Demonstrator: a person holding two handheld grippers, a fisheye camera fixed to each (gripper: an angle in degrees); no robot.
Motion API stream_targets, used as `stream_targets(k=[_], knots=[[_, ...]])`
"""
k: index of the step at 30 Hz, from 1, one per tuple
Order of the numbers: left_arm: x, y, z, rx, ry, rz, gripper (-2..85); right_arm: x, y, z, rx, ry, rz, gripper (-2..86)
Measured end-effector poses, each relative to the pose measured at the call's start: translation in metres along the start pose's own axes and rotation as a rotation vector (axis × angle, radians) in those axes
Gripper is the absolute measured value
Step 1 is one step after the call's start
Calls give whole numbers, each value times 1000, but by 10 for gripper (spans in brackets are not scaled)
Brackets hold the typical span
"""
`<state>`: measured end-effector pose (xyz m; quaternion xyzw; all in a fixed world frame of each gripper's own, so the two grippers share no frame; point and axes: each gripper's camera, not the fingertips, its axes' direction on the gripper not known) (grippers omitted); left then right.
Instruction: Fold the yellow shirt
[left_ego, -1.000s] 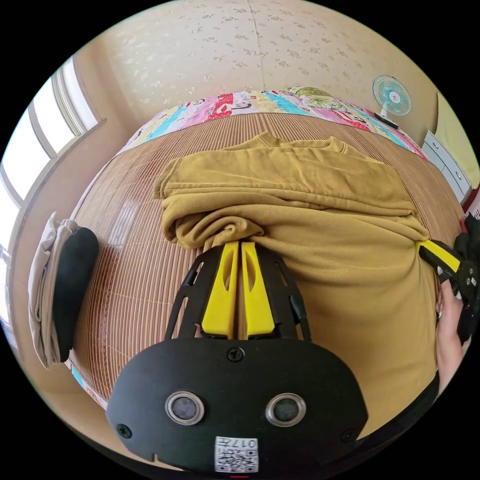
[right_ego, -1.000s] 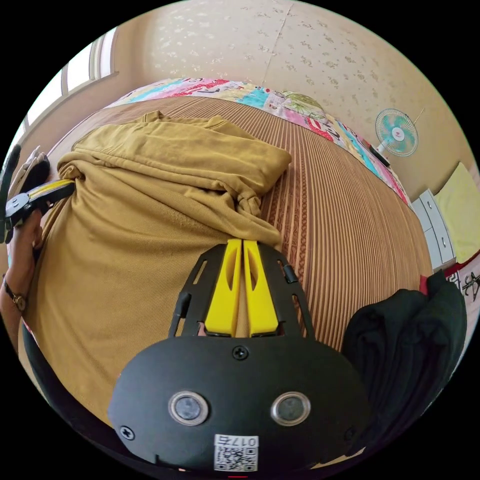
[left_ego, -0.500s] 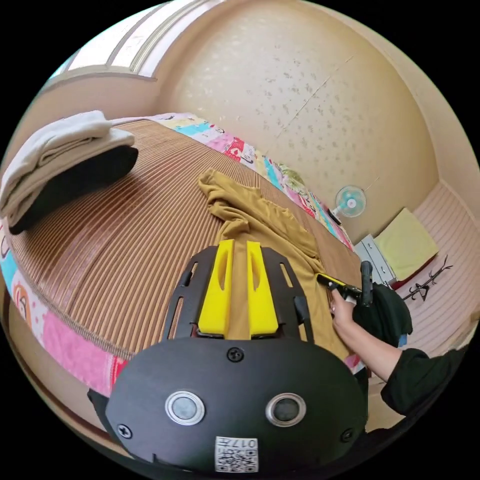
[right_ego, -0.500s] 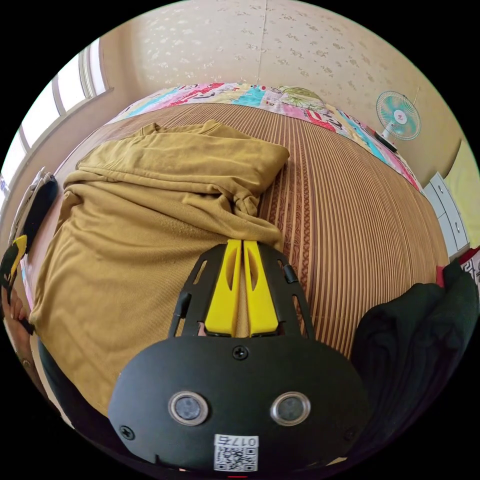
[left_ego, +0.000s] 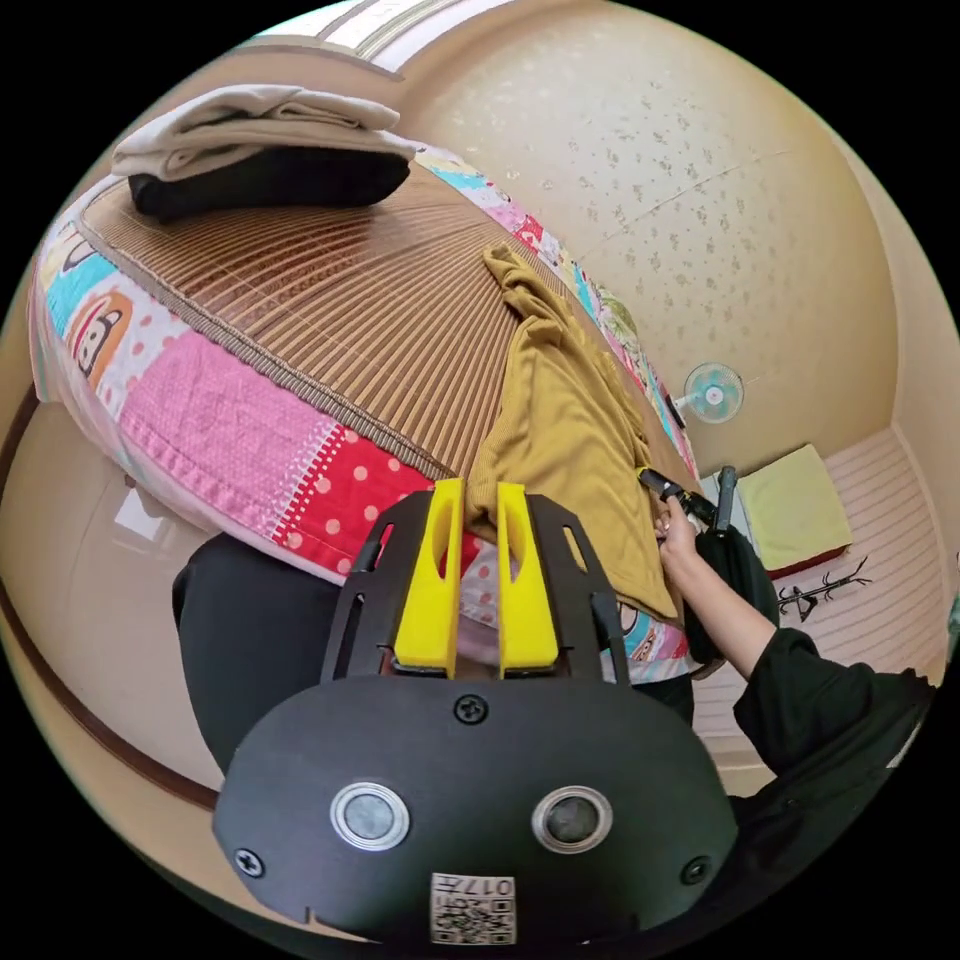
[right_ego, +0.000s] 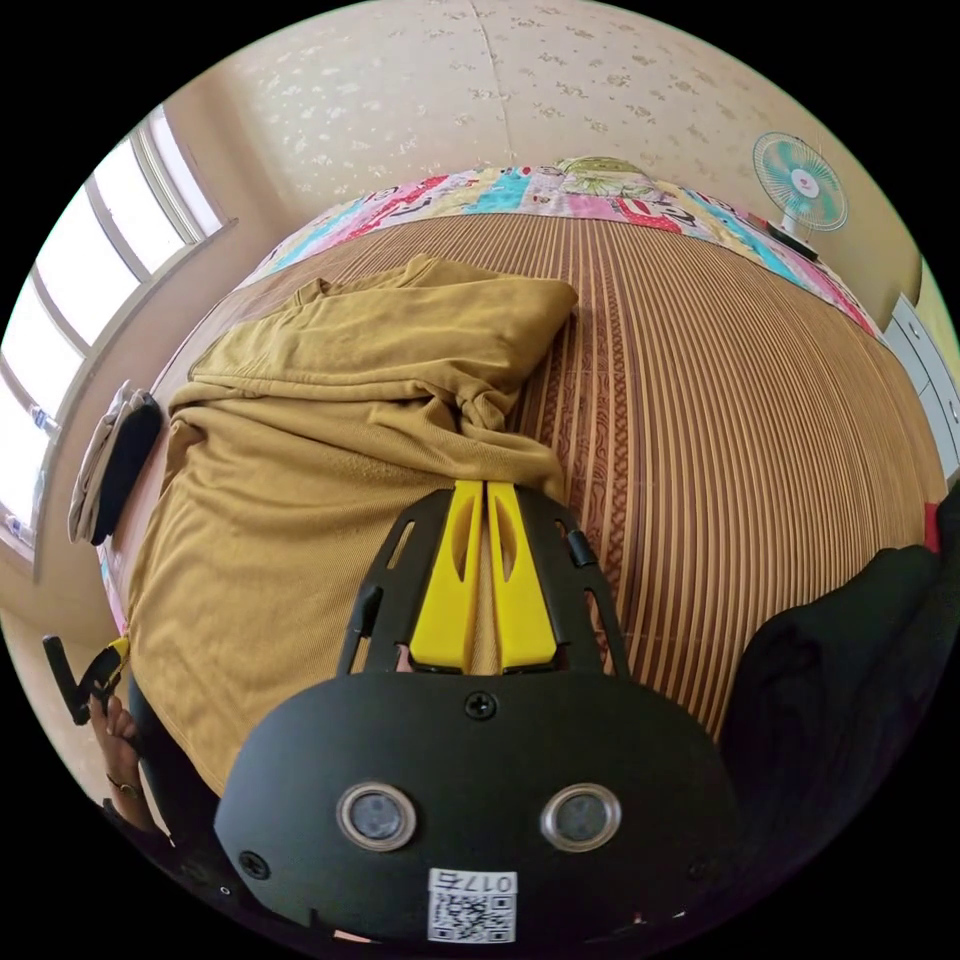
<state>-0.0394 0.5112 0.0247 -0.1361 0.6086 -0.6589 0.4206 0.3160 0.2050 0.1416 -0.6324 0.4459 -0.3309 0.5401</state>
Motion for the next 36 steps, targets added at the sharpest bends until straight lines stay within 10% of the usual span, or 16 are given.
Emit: stream_targets(k=[11, 18, 36], knots=[[-6, -19, 3, -20, -46, -7, 48, 75, -10, 8, -14, -267, 118, 8], [5, -21, 4, -5, -95, 21, 47, 16, 3, -42, -114, 53, -67, 21], [34, -7, 17, 40, -115, 23, 46, 135, 201, -90, -80, -453, 348, 57]])
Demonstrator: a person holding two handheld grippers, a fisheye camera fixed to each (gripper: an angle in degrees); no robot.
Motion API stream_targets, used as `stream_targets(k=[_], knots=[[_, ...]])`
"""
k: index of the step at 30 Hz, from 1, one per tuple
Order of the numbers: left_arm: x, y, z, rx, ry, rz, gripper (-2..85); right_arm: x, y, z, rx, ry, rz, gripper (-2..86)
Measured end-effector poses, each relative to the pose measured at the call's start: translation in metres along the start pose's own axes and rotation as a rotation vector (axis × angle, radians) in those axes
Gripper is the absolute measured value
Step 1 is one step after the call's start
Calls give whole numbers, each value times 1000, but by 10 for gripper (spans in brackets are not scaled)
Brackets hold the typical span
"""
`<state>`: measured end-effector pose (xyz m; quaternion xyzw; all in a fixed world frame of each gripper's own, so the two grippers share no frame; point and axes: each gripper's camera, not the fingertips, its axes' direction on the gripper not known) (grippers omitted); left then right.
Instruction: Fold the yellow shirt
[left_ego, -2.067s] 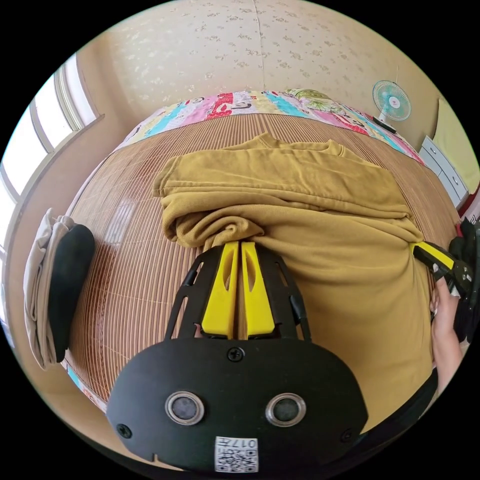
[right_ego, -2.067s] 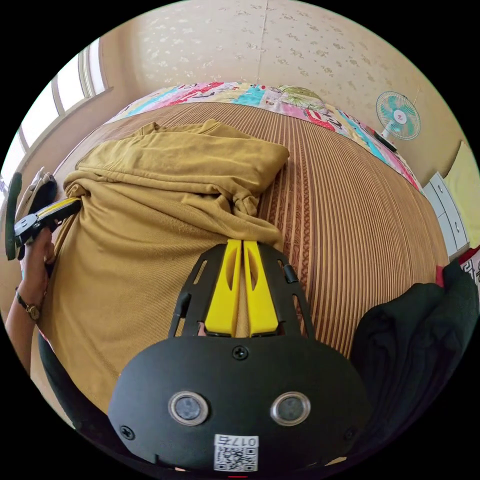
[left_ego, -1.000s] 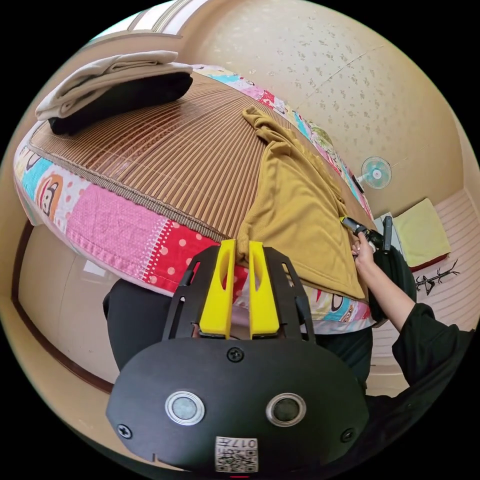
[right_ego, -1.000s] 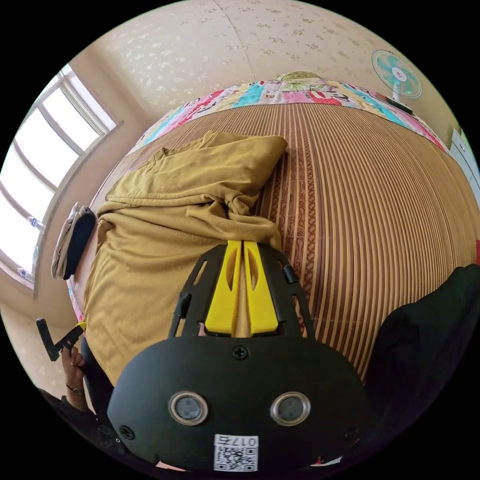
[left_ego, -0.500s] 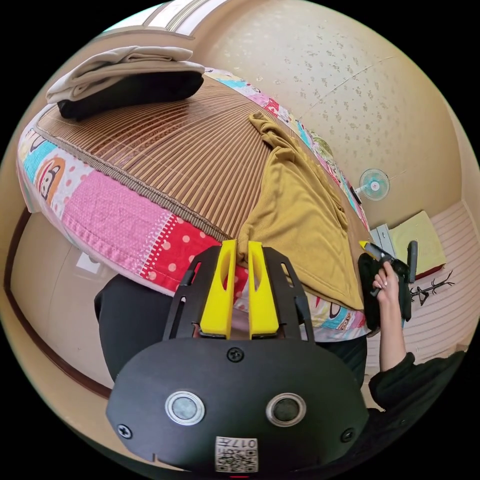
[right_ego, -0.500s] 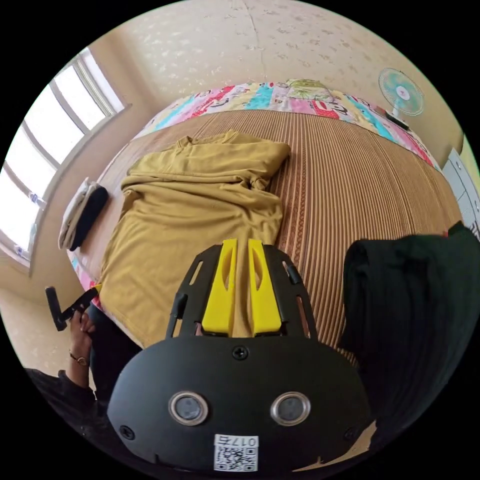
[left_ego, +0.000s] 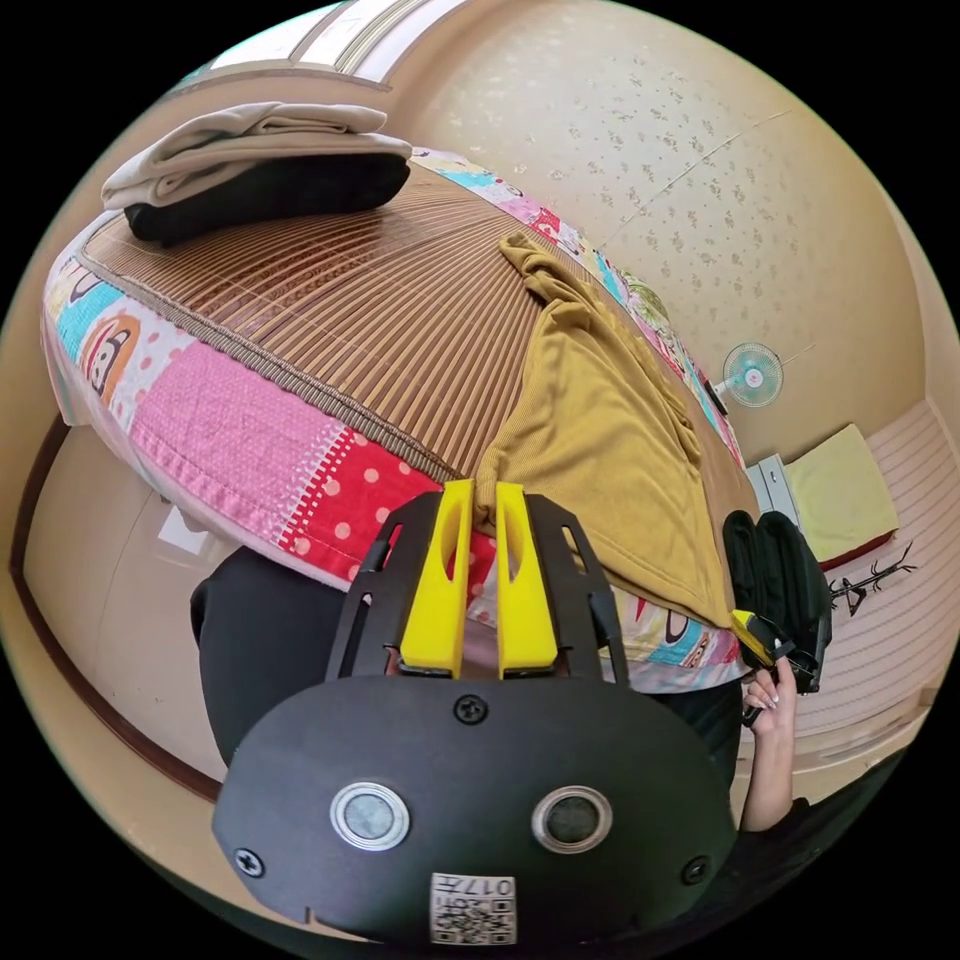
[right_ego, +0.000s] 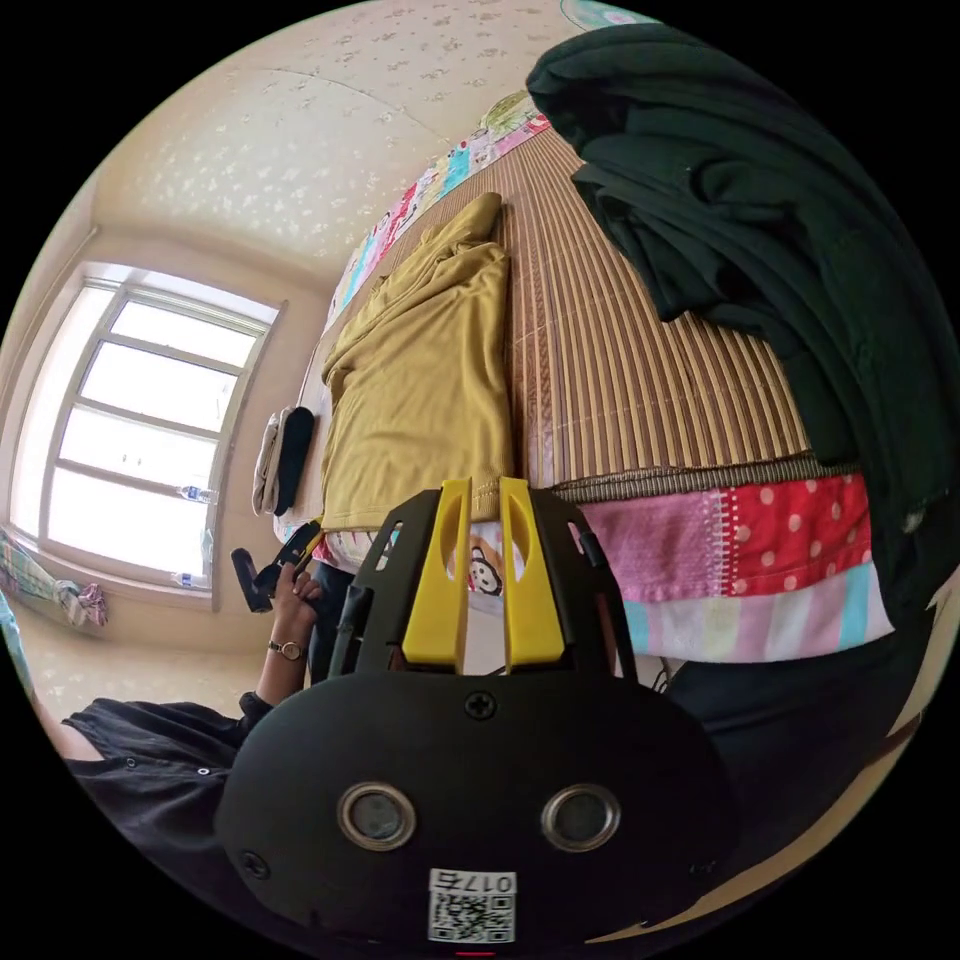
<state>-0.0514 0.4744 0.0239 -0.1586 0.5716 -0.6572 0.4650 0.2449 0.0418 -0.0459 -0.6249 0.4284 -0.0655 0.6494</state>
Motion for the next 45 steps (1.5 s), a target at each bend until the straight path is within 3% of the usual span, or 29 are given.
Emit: stream_targets(k=[6, 10, 13, 19, 24, 29, 33, 36, 41, 45], knots=[[20, 10, -1, 14, 1, 40, 49, -11, -2, -3, 37, 94, -2, 84], [37, 17, 0, 19, -26, 56, 50, 8, -11, 21, -43, -21, 80, 73], [58, 20, -7, 16, -70, 93, 50, 8, -17, 27, -60, 2, 77, 44], [97, 29, -81, 69, 105, 269, 49, -28, -26, -34, 61, -96, -162, 30], [133, 58, -118, 15, 47, 551, 50, -32, -32, -45, -71, -263, -340, 30], [97, 74, -71, -222, -32, 346, 44, 22, -35, 11, -297, -53, -157, 32], [83, 80, -58, -258, -116, 277, 11, 42, -30, 39, -346, -32, -70, 40], [81, 74, -64, -240, -11, 304, 23, 45, -35, 36, -328, 25, -59, 61], [73, 44, -34, -358, 189, 286, 119, 50, -59, 21, -249, -40, -73, 98], [75, 30, -12, -376, 151, 305, 128, 57, -70, 32, -257, -96, -63, 105]])
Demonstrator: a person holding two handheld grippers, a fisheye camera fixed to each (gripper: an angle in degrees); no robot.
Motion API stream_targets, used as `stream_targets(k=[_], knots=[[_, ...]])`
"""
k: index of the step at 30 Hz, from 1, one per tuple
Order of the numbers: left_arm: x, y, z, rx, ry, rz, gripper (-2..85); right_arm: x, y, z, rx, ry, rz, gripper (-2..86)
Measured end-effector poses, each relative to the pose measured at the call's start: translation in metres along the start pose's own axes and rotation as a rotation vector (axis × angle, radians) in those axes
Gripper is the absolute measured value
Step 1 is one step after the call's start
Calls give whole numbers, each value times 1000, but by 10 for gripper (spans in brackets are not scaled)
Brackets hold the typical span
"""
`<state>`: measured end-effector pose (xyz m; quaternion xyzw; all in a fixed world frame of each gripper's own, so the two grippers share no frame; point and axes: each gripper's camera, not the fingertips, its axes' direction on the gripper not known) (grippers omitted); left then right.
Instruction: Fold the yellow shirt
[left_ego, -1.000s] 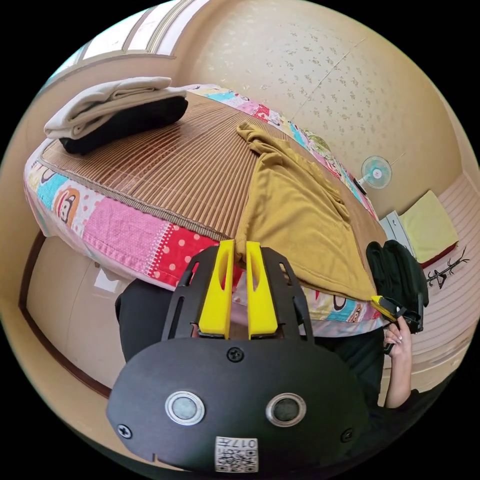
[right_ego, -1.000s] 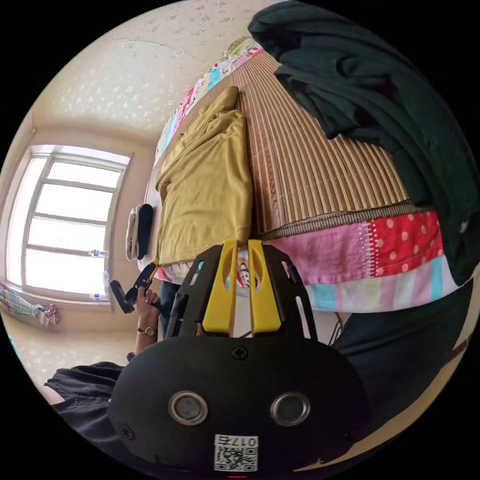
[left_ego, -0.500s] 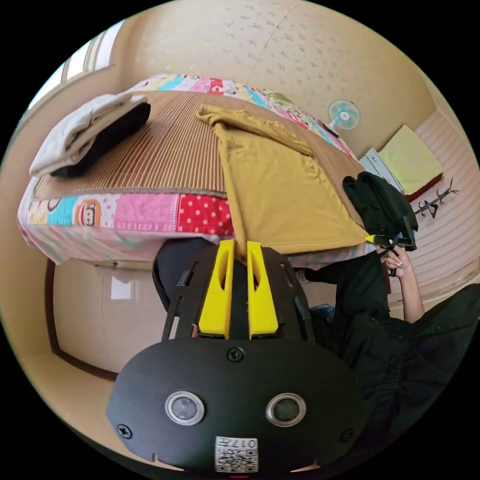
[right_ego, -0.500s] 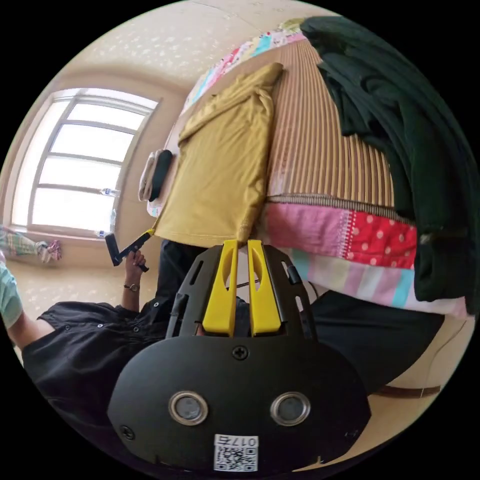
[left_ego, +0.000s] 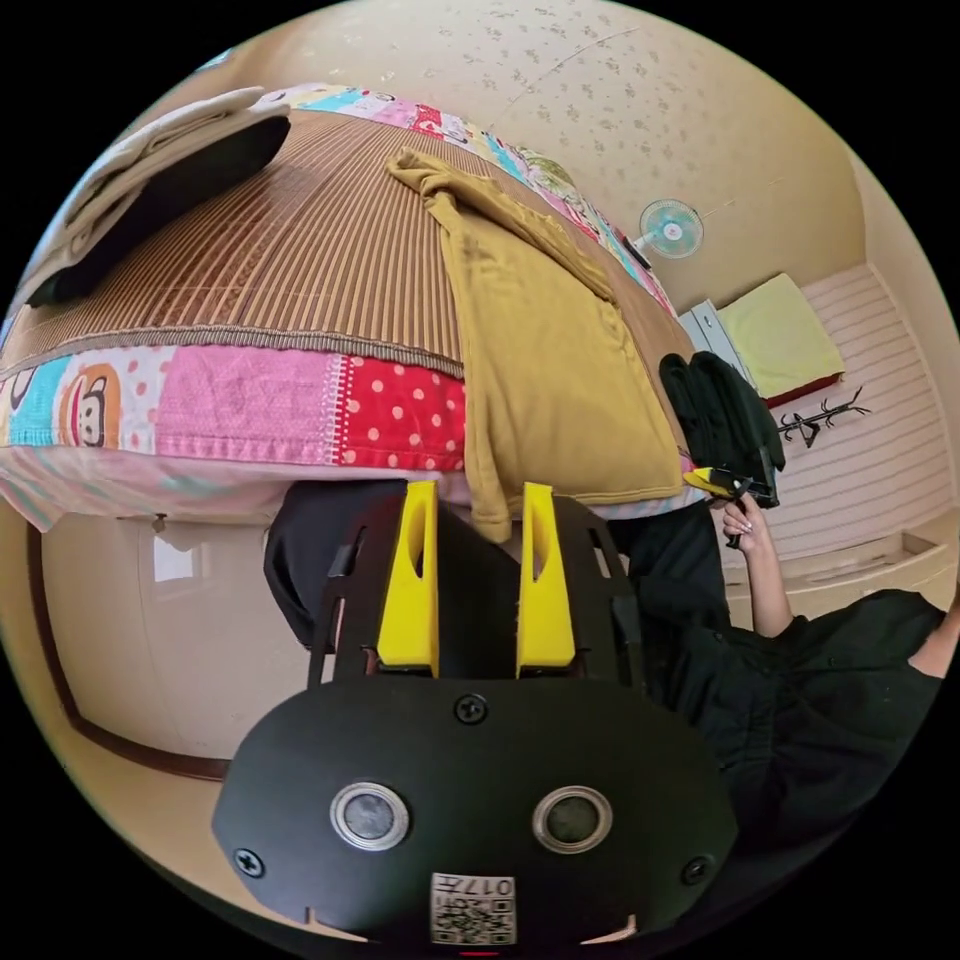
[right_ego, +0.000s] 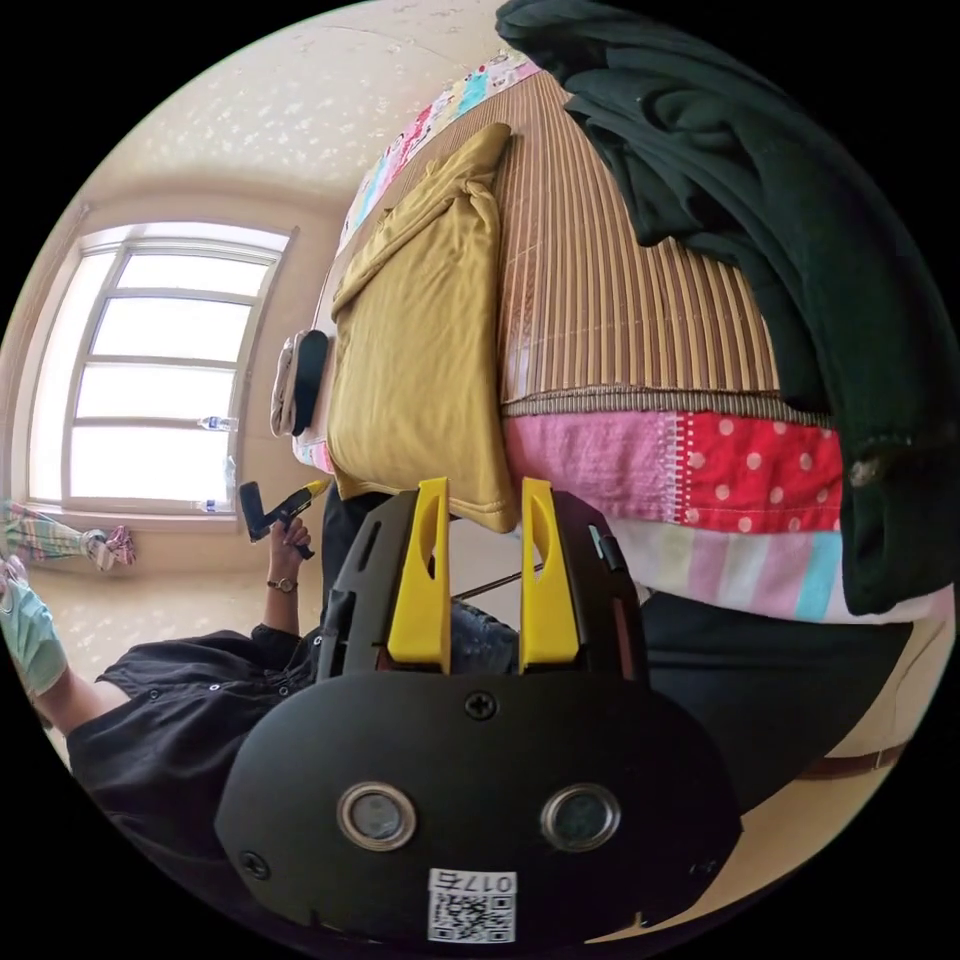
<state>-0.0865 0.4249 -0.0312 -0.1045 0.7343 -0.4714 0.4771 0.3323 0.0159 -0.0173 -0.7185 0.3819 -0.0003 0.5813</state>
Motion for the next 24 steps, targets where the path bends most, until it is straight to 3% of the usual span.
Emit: stream_targets(k=[8, 15, 17, 21, 24], knots=[[-2, -36, 24, -161, 80, 69, 157, 56, 4, 11, 81, -230, 60, 101], [9, -50, 41, -328, 11, 194, 112, 70, -2, 13, 49, -211, 74, 70], [12, -50, 53, -399, 0, 212, 66, 75, -1, 11, 43, -213, 80, 56], [7, -45, 43, -414, 53, 218, 50, 80, 4, 1, 41, -270, 63, 38], [-14, -33, 17, -382, 264, 181, 46, 91, 11, -12, 34, -358, 109, 32]])
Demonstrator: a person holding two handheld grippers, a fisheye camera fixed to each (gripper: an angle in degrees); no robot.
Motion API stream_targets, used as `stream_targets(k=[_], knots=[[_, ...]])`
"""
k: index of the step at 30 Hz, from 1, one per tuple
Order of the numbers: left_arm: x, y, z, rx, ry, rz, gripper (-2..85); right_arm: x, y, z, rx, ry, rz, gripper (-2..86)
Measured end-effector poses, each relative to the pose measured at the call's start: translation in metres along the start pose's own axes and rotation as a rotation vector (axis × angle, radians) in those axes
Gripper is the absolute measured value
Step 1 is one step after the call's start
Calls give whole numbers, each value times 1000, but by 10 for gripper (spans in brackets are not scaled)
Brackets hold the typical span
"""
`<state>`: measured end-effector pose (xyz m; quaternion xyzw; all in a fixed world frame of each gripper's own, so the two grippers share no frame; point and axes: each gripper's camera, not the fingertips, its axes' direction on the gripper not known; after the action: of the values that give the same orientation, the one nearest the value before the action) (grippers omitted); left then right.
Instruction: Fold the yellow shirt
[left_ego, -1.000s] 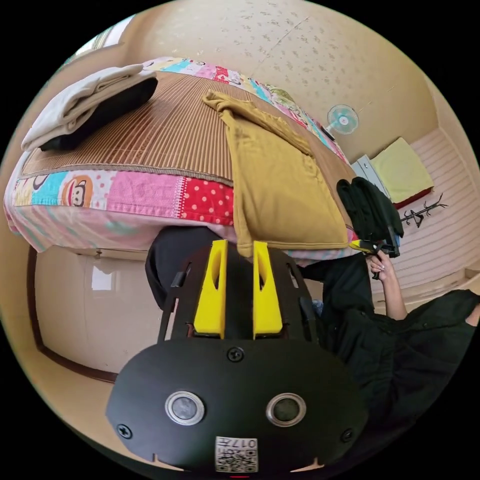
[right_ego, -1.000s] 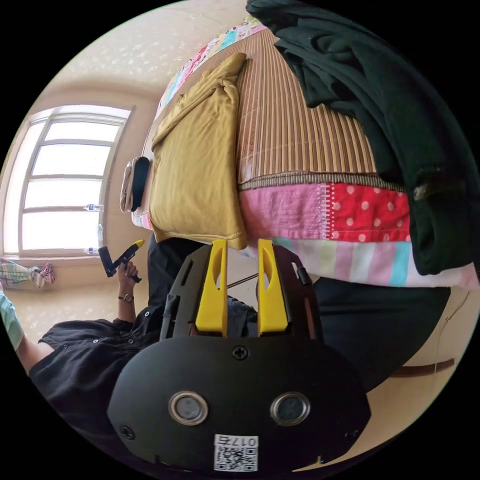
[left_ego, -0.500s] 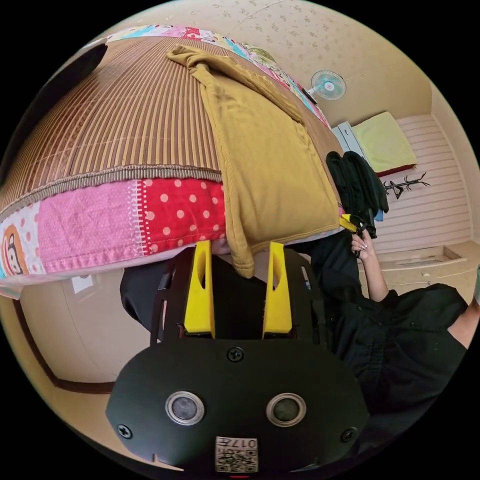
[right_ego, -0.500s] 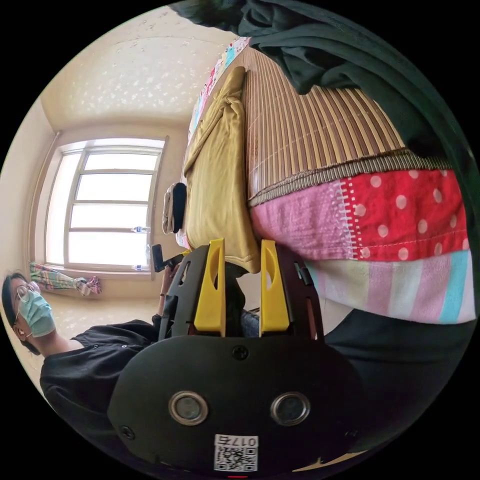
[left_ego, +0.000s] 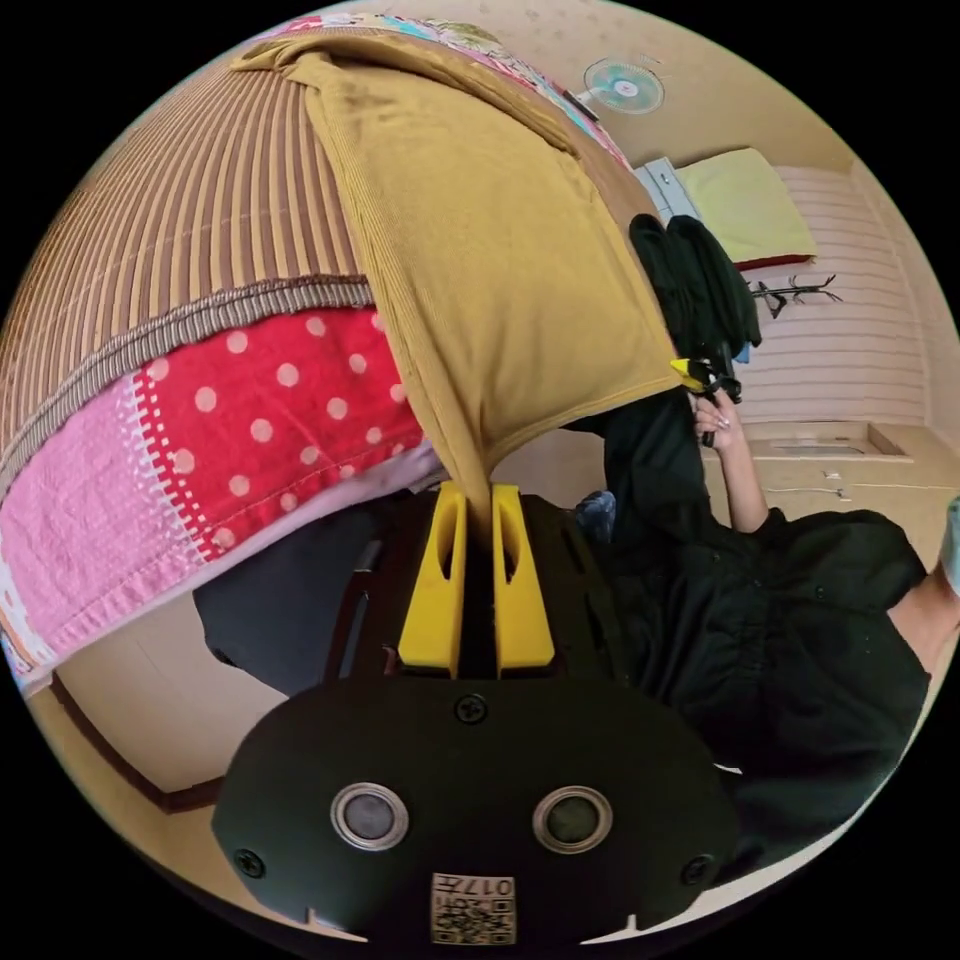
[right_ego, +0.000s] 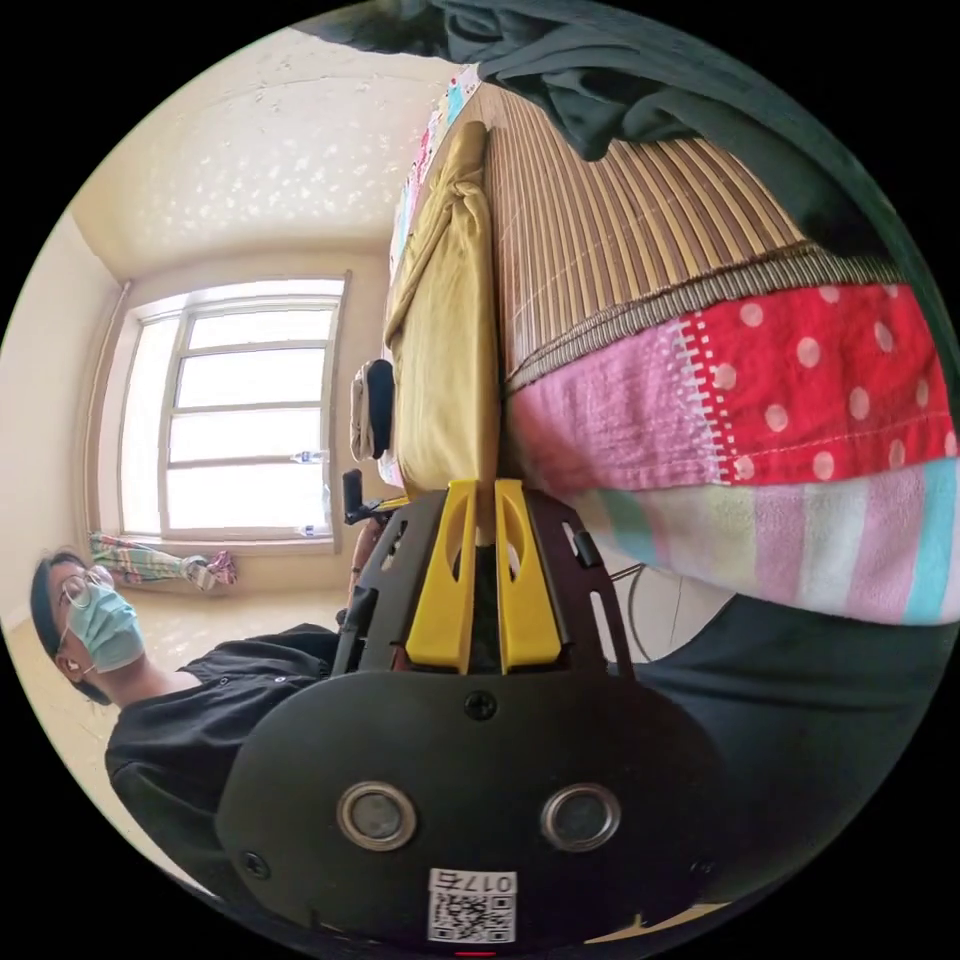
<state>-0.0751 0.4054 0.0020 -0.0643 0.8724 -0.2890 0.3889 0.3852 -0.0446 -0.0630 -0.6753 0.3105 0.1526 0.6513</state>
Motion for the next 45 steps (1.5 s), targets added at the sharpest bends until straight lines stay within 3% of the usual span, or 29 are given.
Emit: stream_targets(k=[2, 8, 13, 20, 24, 29, 34, 41, 45], knots=[[-8, 31, -23, 94, 203, 32, 42, -2, 6, -14, 0, -78, 28, 30], [24, 111, -100, 450, 391, 235, 40, -58, 8, -43, -51, -215, -134, 29], [67, 138, -146, 540, 450, 409, 40, -123, 15, -69, -114, -215, -330, 27], [108, 167, -198, 656, 639, 624, 41, -188, 58, -132, -25, -427, -567, 27], [89, 165, -204, 719, 644, 442, 41, -195, 68, -145, 83, -326, -529, 27], [27, 127, -184, 707, 537, 80, 41, -178, 20, -104, 117, 0, -279, 28], [-25, 84, -182, 771, 667, -37, 41, -207, -37, -65, 208, 184, -273, 28], [-65, 11, -204, 825, 455, -215, 42, -260, -141, 17, 250, 491, -292, 33], [-93, -19, -195, 885, 459, -249, 64, -243, -179, 54, 280, 471, -251, 42]])
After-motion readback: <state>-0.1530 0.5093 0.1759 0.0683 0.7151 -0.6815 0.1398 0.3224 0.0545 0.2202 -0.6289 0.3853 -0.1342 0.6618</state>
